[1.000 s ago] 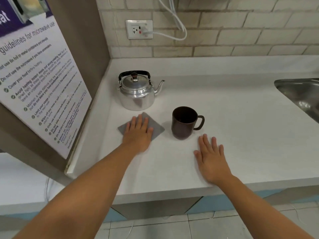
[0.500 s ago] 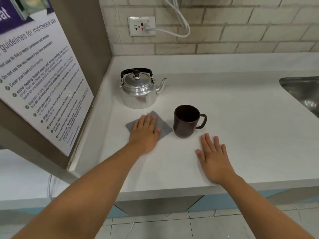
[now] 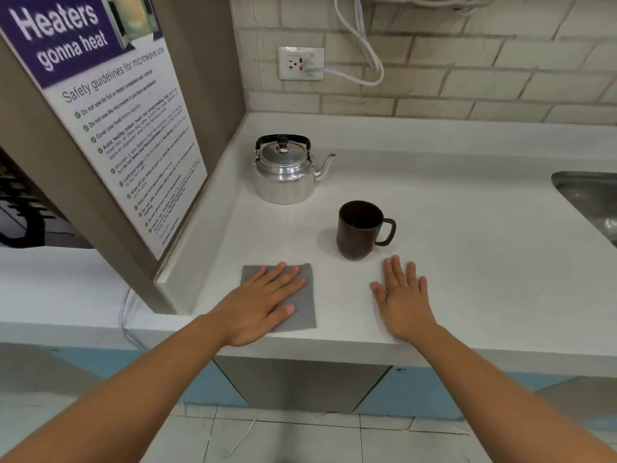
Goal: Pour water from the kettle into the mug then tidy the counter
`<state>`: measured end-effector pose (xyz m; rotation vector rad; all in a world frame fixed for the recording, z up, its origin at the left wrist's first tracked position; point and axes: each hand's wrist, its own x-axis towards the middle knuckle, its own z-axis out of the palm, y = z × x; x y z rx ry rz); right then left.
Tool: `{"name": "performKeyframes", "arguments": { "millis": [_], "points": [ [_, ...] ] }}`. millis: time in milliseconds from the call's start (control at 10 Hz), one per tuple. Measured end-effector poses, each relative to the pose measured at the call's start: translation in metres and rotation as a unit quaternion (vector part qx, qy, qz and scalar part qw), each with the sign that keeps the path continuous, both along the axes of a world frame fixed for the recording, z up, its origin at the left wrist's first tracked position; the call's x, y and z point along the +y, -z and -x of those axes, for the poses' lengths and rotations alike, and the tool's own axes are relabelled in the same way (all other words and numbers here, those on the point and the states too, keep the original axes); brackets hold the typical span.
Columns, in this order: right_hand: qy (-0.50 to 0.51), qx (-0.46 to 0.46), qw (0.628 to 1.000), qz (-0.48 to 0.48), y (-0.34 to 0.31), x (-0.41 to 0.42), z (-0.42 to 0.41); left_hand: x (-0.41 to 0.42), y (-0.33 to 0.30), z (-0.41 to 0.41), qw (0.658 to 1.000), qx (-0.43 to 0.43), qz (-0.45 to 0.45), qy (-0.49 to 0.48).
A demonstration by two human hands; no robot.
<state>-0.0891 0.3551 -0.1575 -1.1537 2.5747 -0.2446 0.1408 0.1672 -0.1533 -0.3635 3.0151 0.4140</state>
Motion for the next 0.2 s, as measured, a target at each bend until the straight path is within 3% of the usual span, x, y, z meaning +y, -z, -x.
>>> {"name": "performKeyframes", "arguments": {
  "millis": [200],
  "points": [
    [-0.013,-0.004,1.000,0.000,-0.006,0.001,0.004,-0.006,-0.023,0.011,0.998,0.031,-0.039,-0.029]
  ]
}}
